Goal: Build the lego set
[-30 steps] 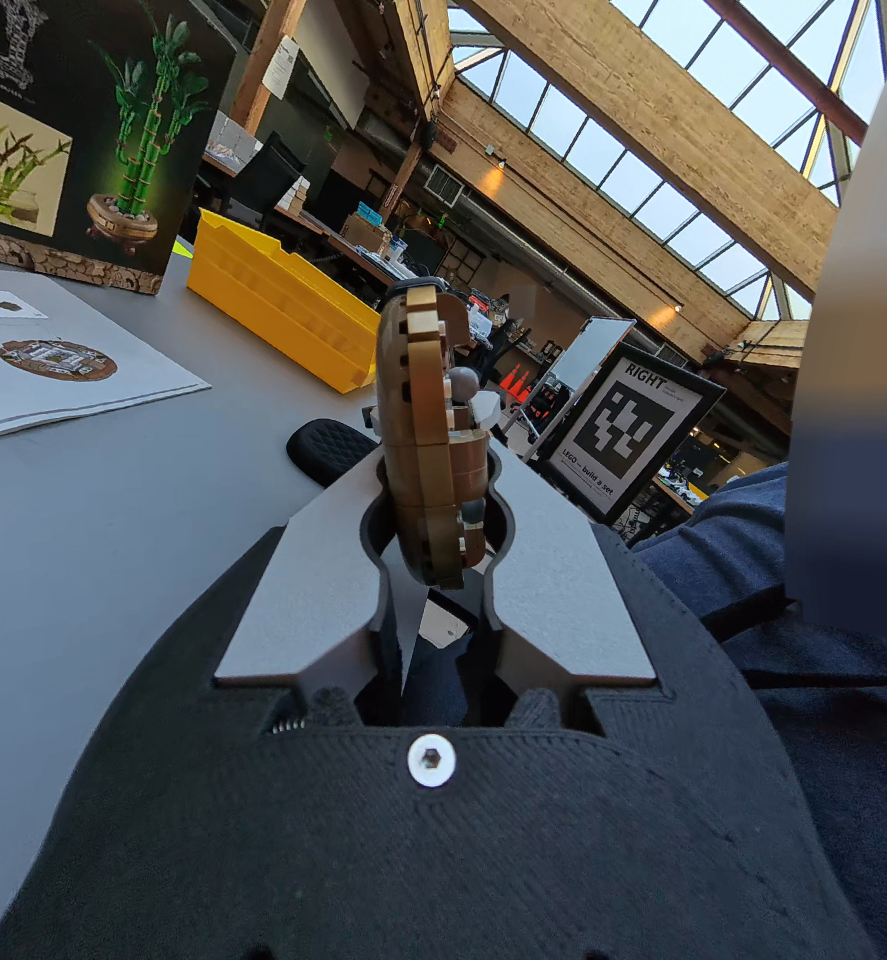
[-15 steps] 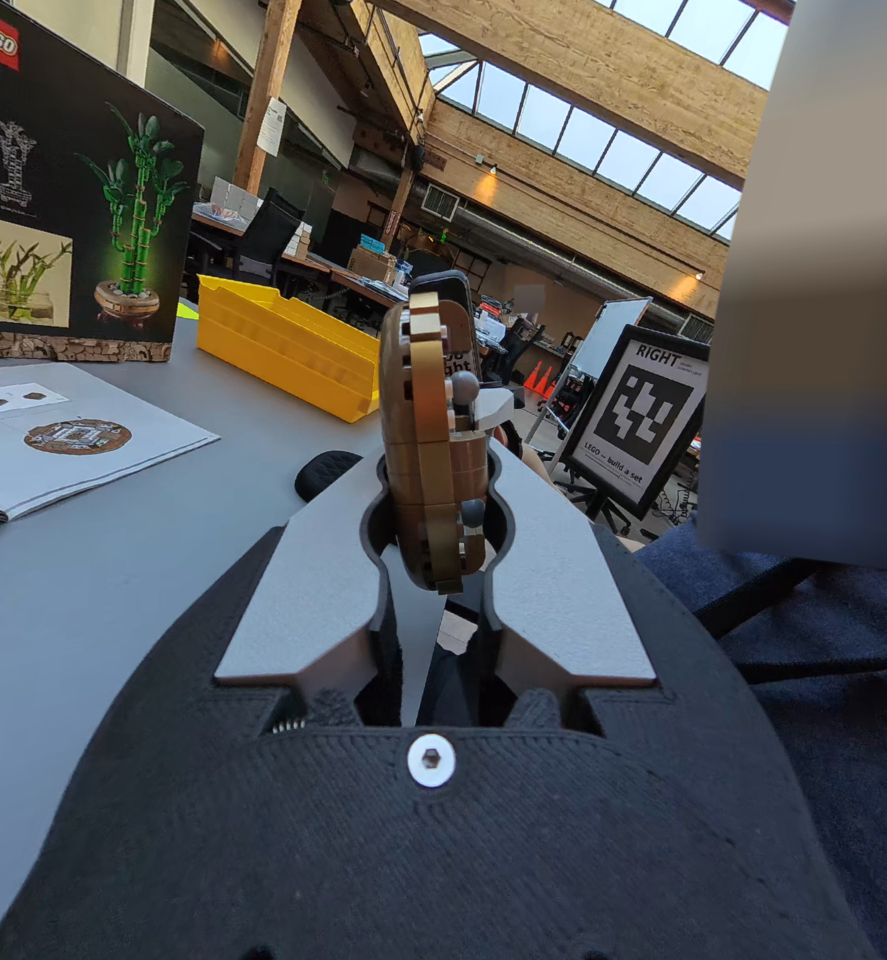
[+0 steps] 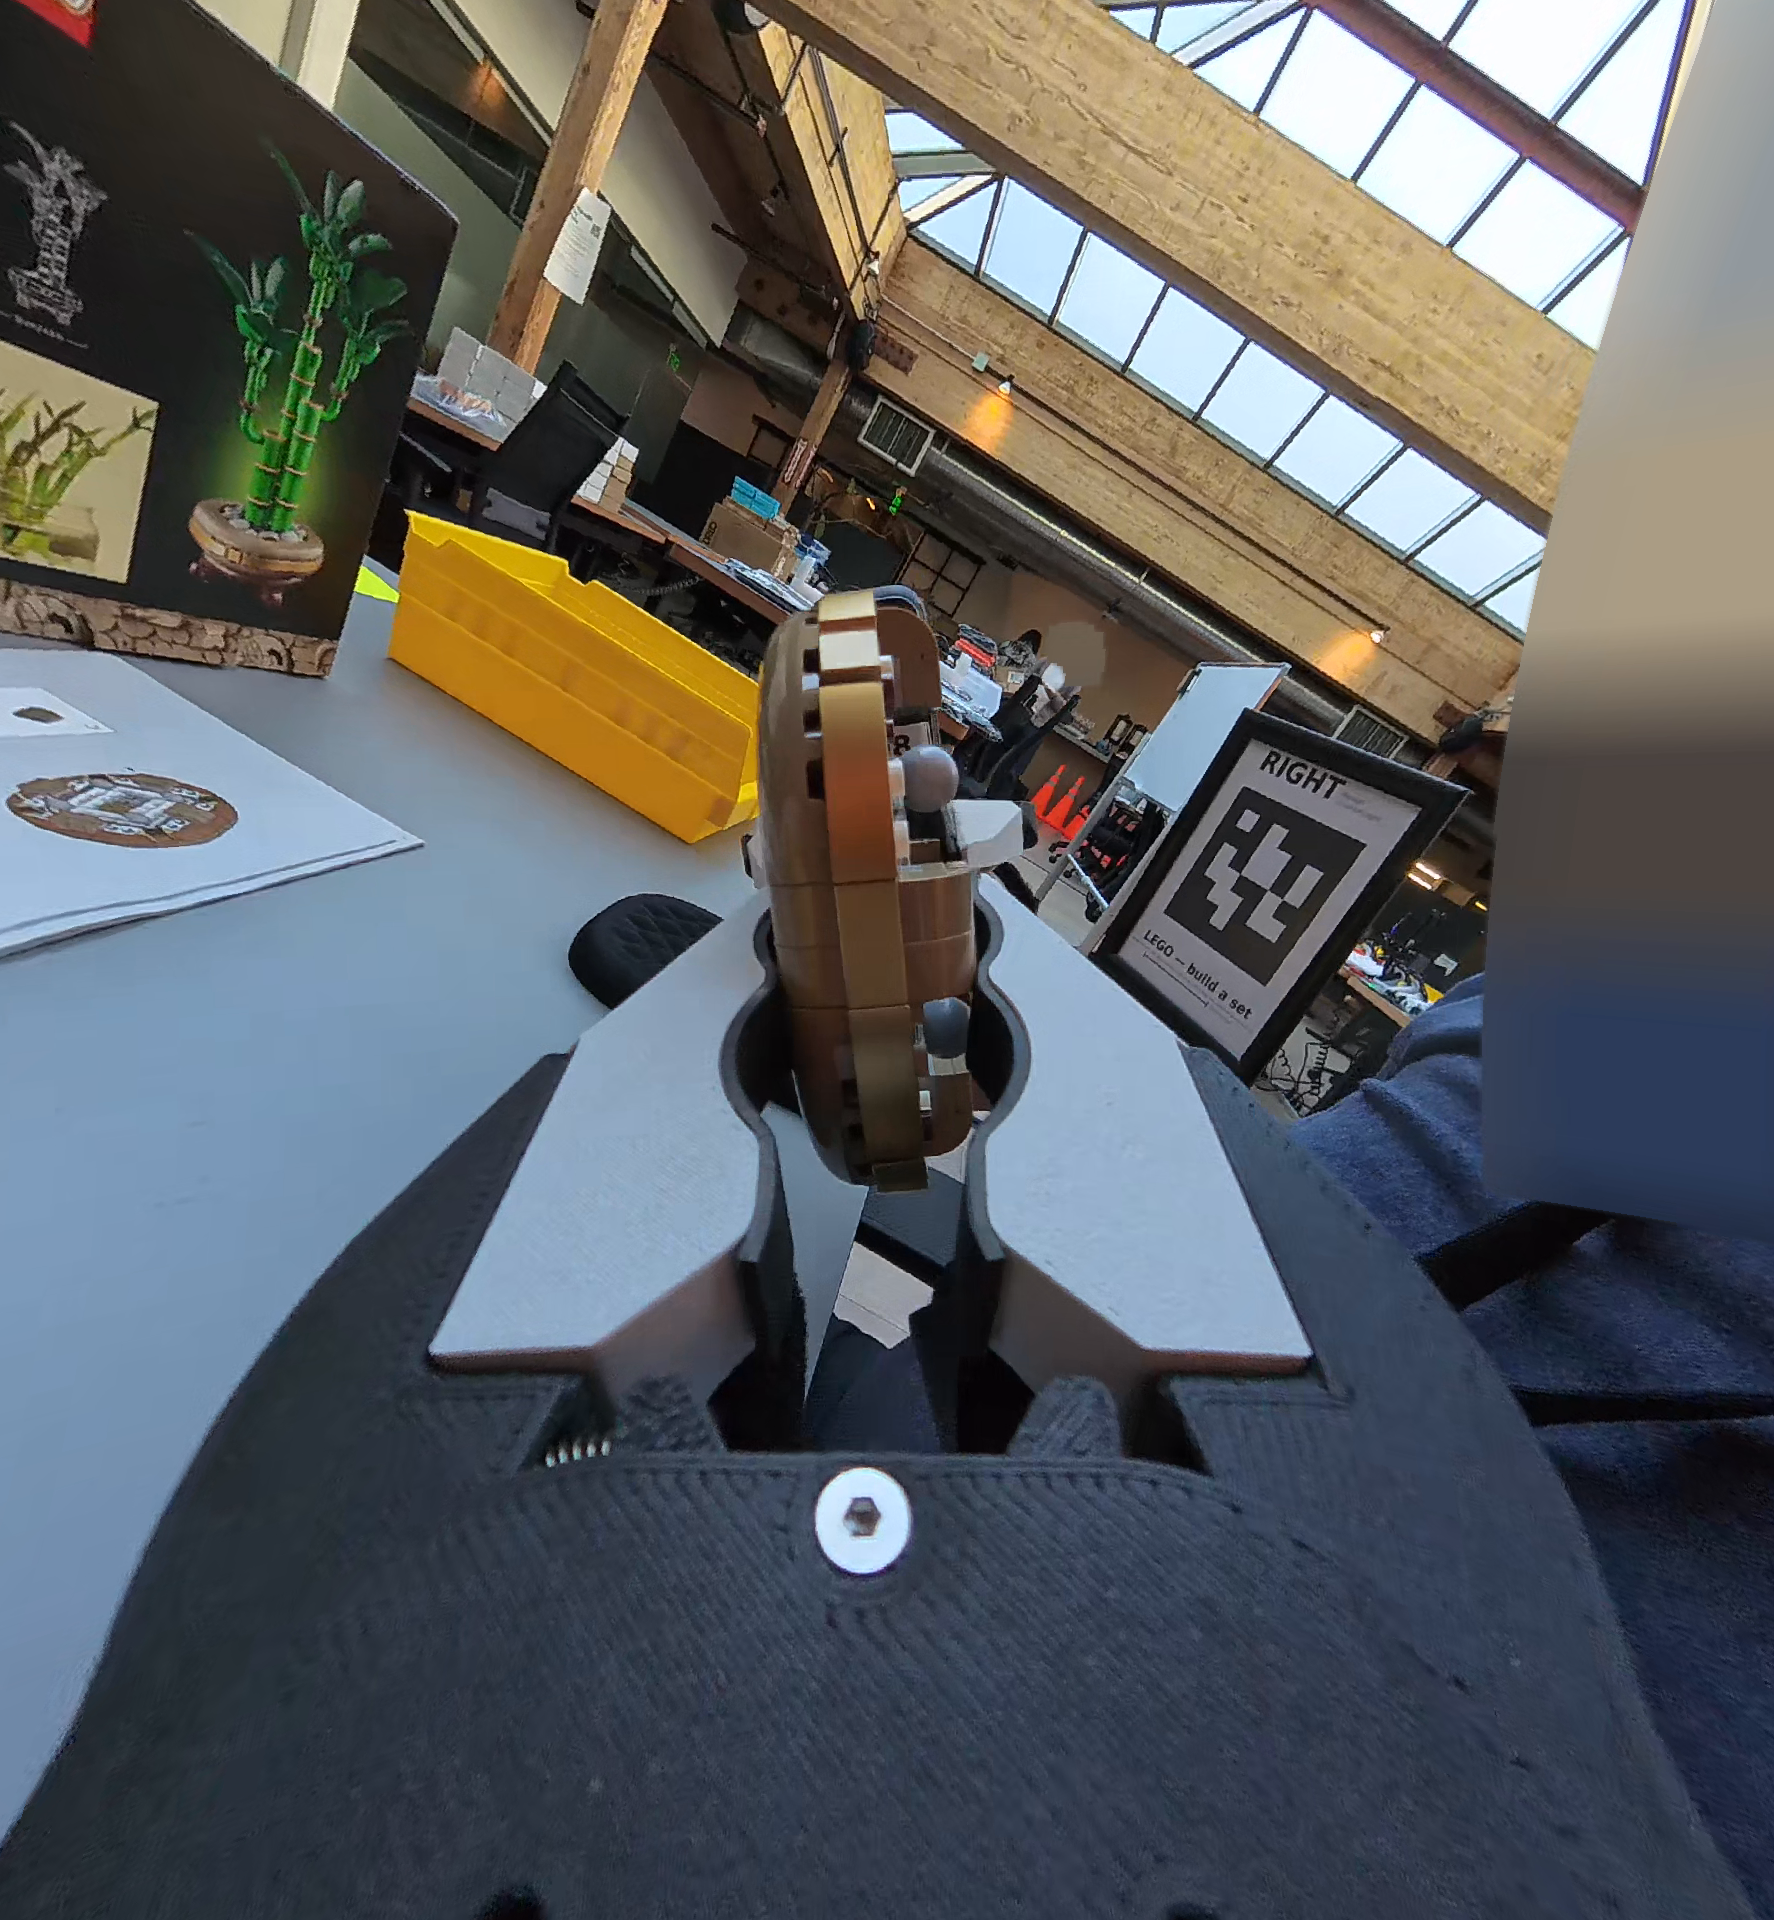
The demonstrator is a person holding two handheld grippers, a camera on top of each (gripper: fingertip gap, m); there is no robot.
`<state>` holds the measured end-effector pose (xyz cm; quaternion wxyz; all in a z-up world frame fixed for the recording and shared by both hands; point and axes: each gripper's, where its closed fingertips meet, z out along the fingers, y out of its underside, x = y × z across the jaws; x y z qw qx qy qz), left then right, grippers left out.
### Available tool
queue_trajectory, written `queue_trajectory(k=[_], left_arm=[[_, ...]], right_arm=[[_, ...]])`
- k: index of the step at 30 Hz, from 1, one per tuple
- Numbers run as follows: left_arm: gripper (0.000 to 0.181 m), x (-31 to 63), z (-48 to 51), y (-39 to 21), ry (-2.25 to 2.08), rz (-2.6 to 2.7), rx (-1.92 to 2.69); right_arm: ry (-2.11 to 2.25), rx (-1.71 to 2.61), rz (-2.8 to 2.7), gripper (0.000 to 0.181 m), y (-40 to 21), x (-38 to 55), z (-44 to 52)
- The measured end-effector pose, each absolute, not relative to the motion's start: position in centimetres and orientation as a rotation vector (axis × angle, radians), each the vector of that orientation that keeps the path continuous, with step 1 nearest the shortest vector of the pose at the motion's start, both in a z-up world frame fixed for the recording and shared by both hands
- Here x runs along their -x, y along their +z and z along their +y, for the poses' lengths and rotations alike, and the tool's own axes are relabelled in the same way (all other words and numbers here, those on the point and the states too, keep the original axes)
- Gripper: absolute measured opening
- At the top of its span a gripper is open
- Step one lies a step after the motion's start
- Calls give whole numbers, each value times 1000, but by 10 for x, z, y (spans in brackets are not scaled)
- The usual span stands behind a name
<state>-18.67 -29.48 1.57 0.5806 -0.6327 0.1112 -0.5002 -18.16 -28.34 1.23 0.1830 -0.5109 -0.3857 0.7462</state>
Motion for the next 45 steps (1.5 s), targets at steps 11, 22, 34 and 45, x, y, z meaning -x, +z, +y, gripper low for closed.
queue_trajectory(k=[11,22,34,45], left_arm=[[28,191,-287,7,-1224,151,1495],[28,194,-292,19,-1227,168,1429],[28,207,-276,-8,-1303,-31,1533],[28,221,-260,-23,-1360,-201,1538]], right_arm=[[2065,1516,-1125,28,-2,182,-284],[2138,1370,-1087,52,16,181,-287],[2187,1654,-954,44,-23,181,-275],[2353,1804,-751,28,-44,201,-284]])
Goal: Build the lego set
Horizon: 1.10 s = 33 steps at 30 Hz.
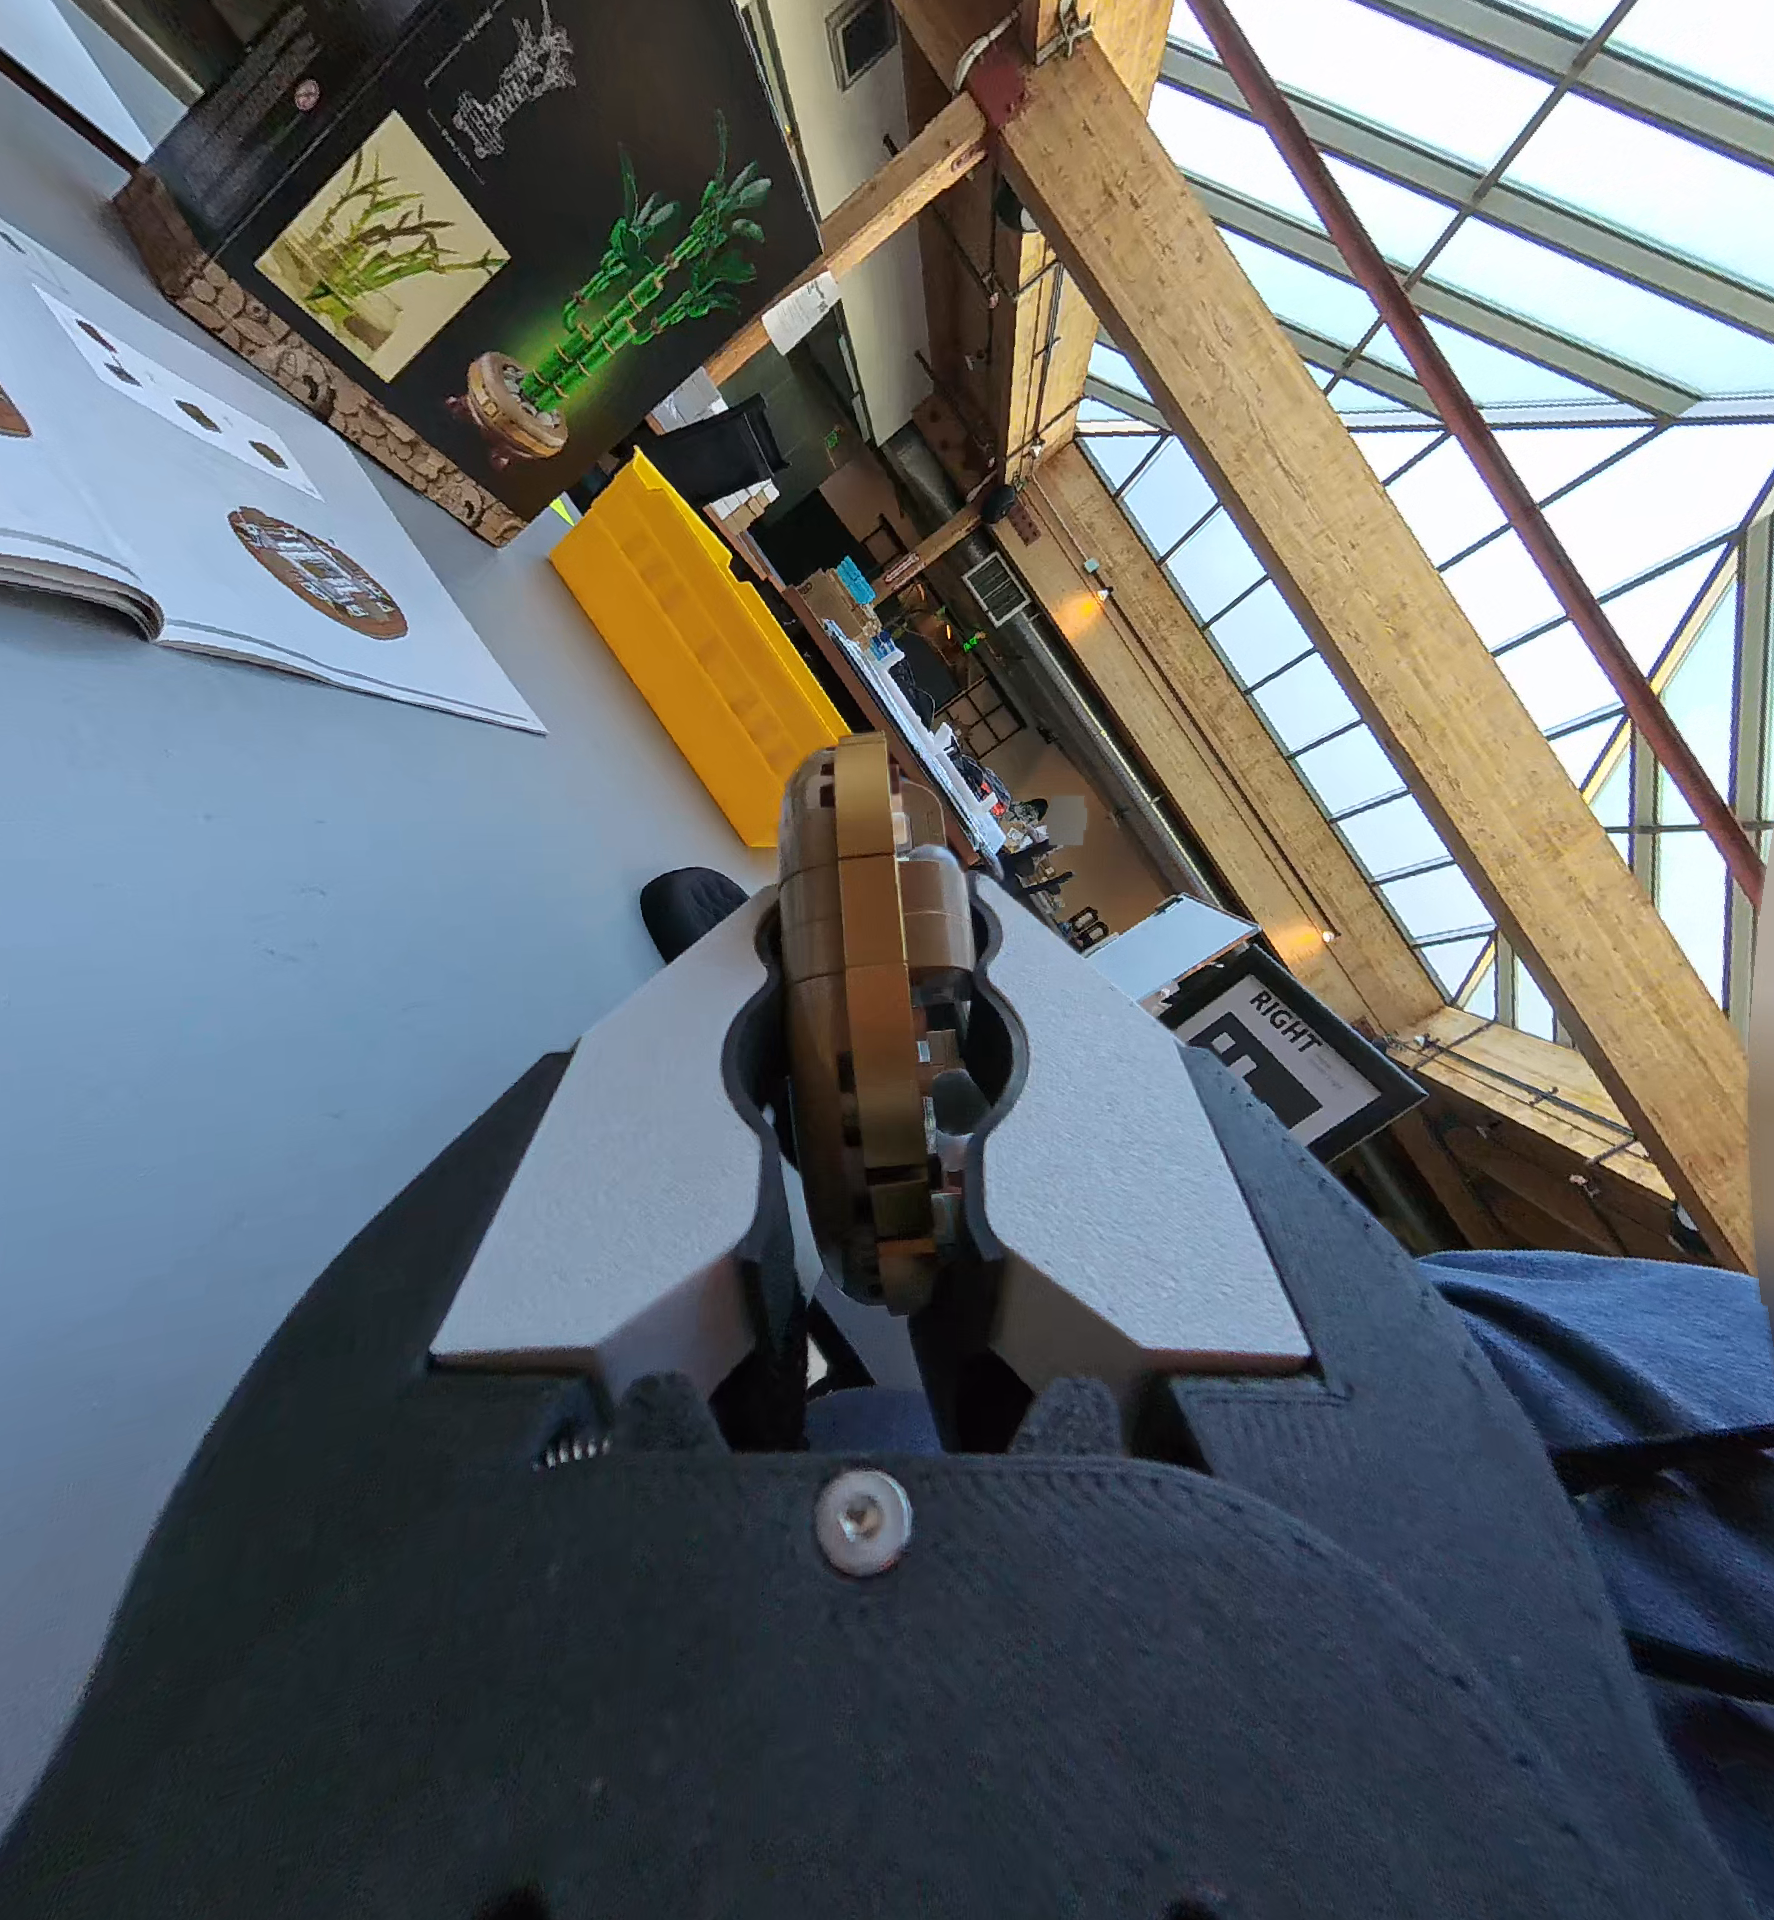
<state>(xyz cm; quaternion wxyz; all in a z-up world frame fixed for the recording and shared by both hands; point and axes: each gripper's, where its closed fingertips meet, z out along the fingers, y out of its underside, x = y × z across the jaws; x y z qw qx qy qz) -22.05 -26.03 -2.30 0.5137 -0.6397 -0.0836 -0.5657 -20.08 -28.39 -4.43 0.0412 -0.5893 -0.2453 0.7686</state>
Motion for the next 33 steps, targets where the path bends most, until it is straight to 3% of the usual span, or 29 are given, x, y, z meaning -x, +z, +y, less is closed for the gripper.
queue_trajectory(k=[15,17,18,33], left_arm=[[28,225,-256,-16,-1359,-228,1518],[28,231,-255,-15,-1349,-256,1510],[28,234,-255,-15,-1349,-265,1505],[28,260,-253,-22,-1419,-438,1421]], right_arm=[[2376,1731,-768,28,-36,202,-279],[2367,1742,-699,50,-39,202,-273],[2357,1735,-684,51,-41,201,-271],[2442,1754,-479,50,-49,207,-266]])
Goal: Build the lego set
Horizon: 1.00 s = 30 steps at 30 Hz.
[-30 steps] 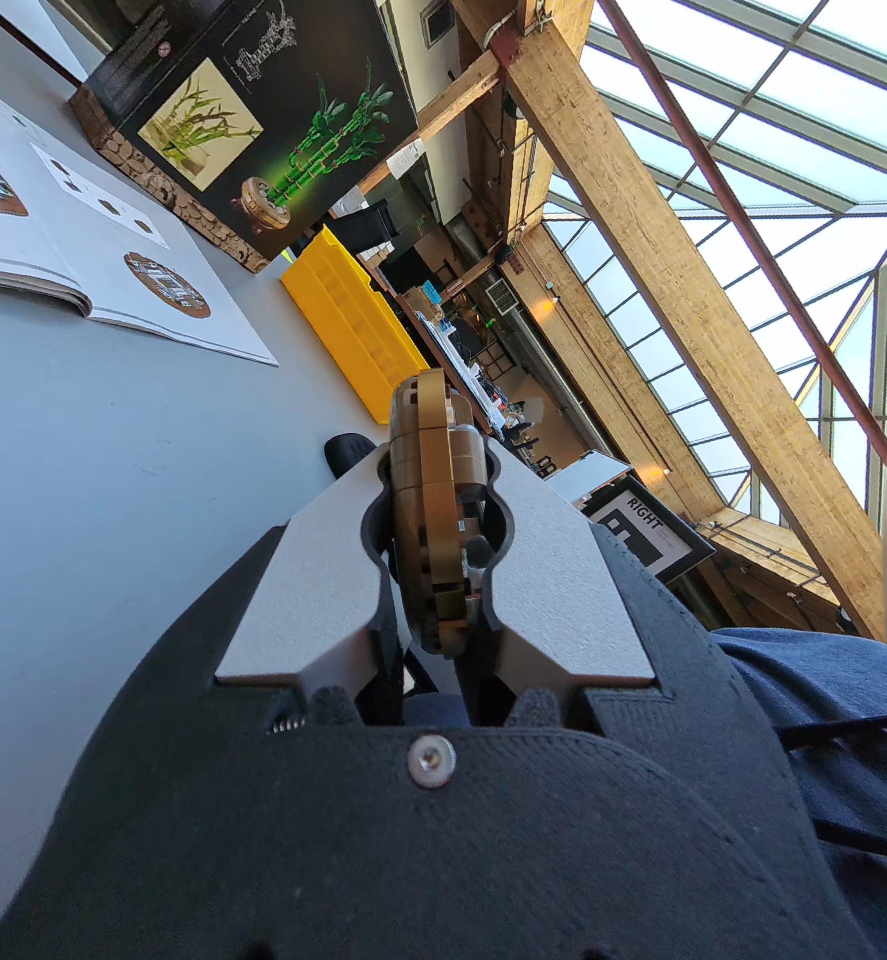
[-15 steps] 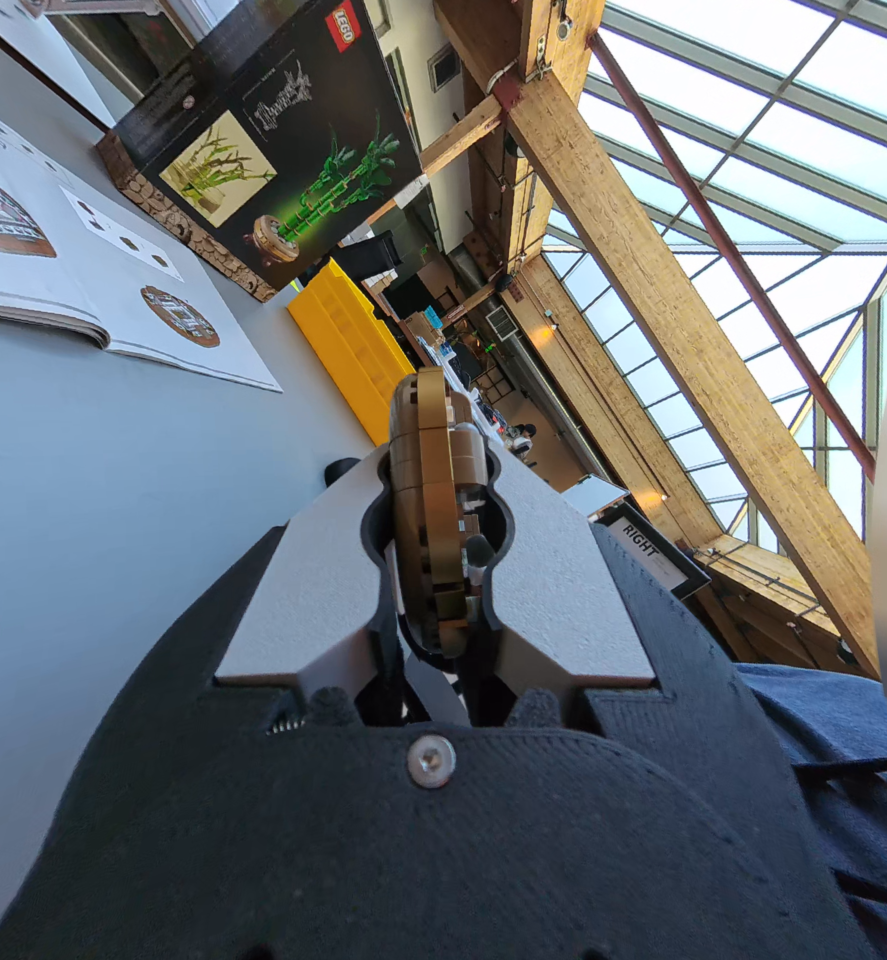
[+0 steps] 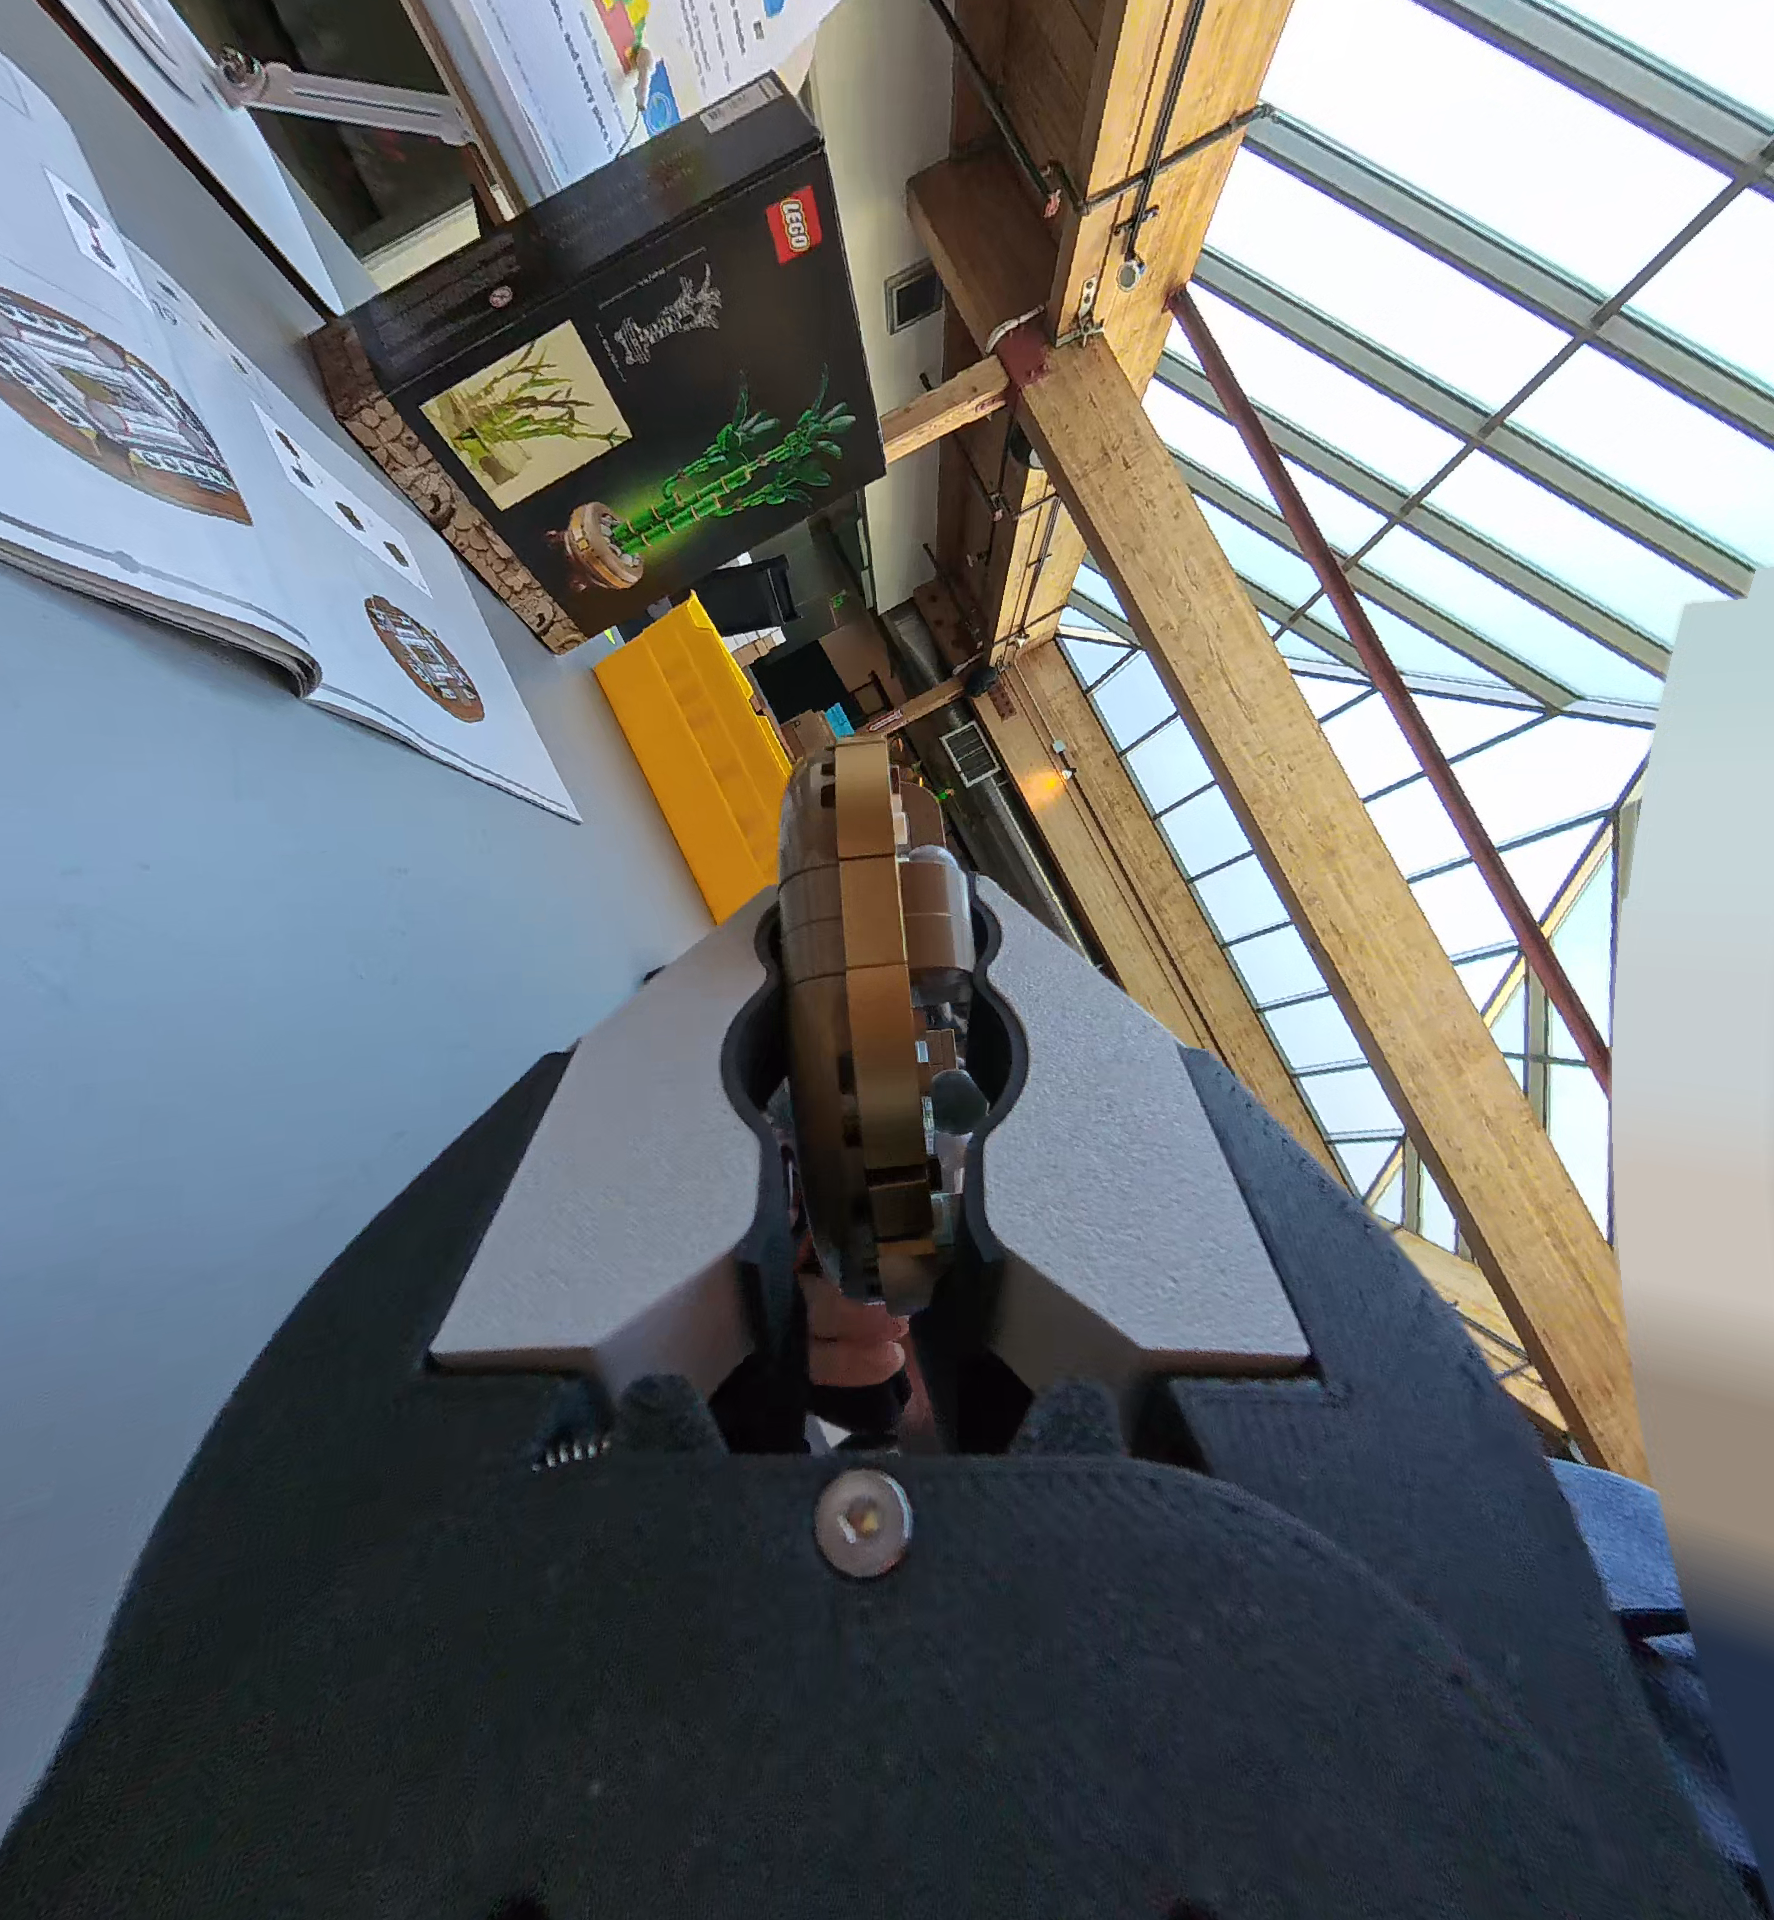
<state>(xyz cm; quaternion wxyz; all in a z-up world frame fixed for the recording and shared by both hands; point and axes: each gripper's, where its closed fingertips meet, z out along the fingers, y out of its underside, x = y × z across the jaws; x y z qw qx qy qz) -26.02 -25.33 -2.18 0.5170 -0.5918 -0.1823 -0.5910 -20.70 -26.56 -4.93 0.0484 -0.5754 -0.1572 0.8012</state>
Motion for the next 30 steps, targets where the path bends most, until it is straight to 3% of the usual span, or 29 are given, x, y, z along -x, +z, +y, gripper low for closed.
queue_trajectory(k=[6,11,16,19,30], left_arm=[[27,262,-255,-22,-1330,-407,1448],[28,262,-256,-21,-1274,-381,1461],[28,265,-258,-20,-1307,-407,1439],[28,266,-259,-20,-1314,-411,1429],[27,256,-273,9,-1302,-231,1304]], right_arm=[[2472,1753,-447,37,-51,211,-270],[2488,1686,-491,0,-44,208,-271],[2409,1702,-543,0,-49,207,-268],[2369,1703,-563,26,-48,210,-268],[2423,1476,-728,42,-15,214,-288]])
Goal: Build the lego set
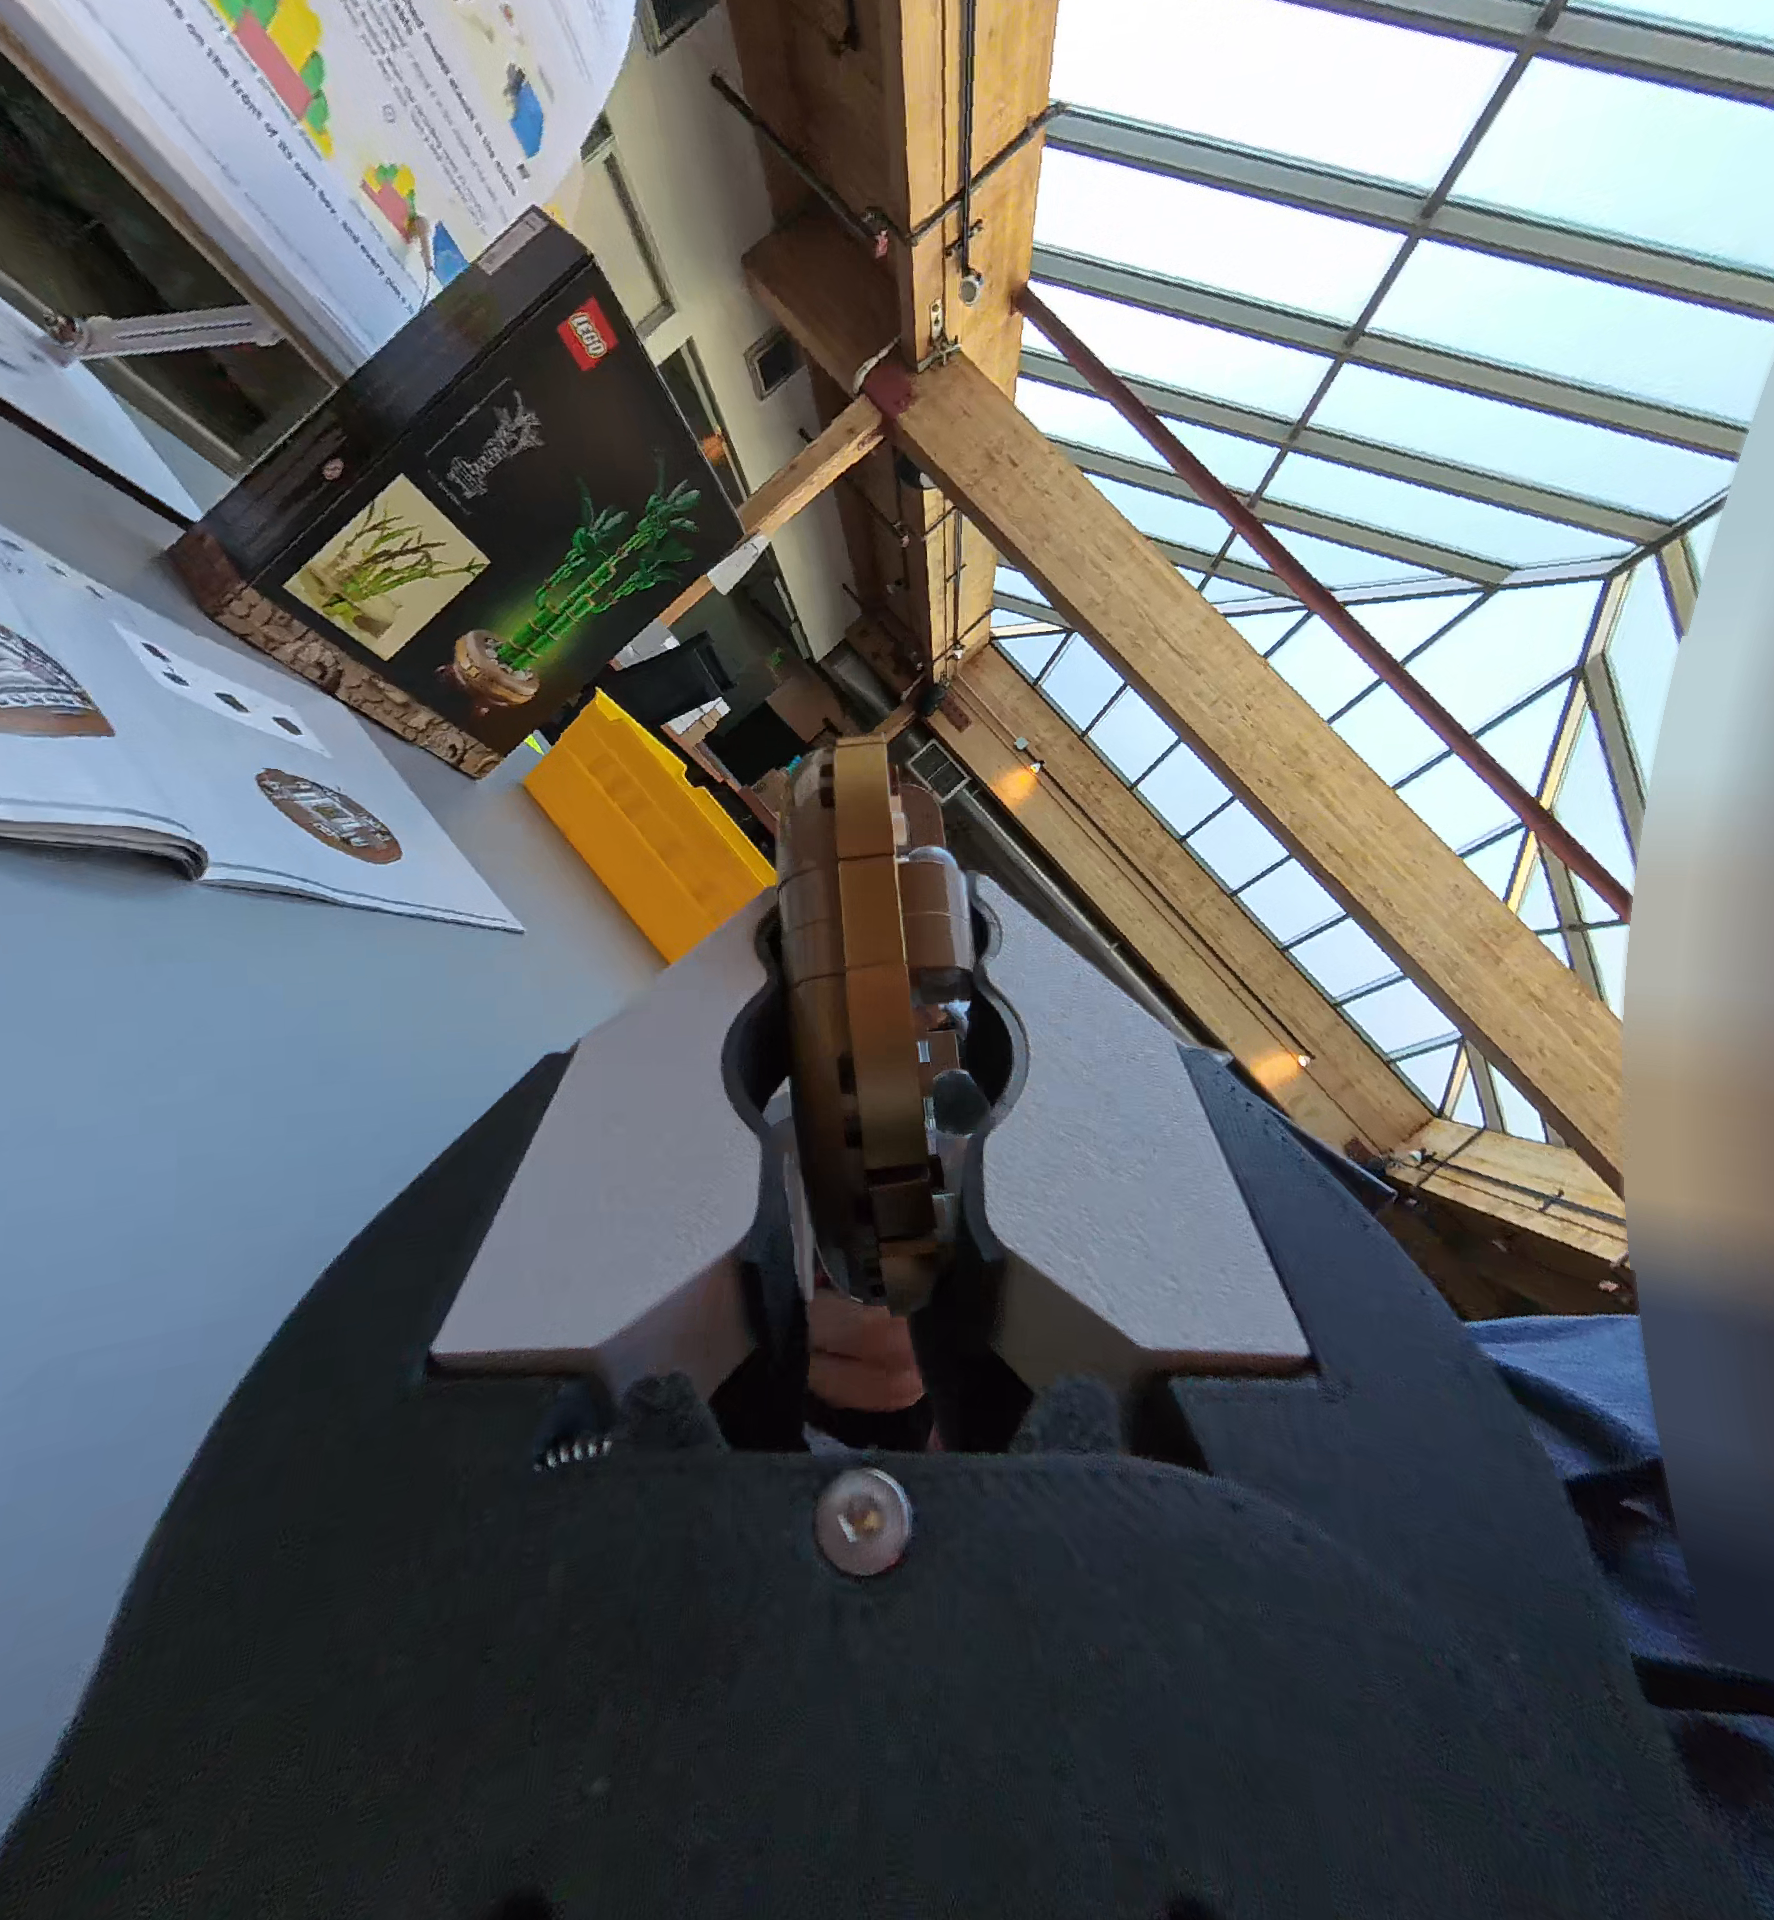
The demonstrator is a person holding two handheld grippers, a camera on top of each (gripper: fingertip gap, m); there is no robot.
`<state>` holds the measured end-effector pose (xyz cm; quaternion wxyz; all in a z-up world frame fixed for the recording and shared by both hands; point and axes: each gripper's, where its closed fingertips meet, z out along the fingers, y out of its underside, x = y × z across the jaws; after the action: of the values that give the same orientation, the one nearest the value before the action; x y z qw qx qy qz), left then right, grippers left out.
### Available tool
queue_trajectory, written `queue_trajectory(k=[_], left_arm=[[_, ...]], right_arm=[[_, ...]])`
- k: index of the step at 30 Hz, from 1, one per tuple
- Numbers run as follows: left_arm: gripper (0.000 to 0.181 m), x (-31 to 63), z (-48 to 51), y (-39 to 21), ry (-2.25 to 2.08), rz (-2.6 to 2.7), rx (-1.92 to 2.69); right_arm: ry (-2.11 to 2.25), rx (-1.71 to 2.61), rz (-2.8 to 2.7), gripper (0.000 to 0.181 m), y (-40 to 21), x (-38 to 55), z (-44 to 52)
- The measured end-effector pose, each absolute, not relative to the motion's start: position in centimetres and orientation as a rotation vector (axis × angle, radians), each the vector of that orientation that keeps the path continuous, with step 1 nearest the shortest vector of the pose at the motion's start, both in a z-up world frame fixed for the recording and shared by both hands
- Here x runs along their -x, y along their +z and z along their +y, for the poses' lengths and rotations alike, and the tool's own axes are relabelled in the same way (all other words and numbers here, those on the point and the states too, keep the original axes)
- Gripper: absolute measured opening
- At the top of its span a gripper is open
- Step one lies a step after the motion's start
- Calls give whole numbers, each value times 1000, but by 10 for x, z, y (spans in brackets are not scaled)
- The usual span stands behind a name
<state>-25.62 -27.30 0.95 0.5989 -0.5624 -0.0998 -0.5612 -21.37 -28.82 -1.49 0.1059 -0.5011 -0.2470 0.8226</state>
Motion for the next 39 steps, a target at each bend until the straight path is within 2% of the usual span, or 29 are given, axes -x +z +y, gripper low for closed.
queue_trajectory(k=[18,28,39], left_arm=[[28,243,-287,23,-1236,-81,1242],[28,241,-284,19,-1194,-82,1280],[27,239,-284,19,-1178,-75,1284]], right_arm=[[2198,1443,-866,29,-5,214,-300],[2351,1488,-725,29,-6,212,-294],[2302,1487,-756,26,-8,212,-293]])
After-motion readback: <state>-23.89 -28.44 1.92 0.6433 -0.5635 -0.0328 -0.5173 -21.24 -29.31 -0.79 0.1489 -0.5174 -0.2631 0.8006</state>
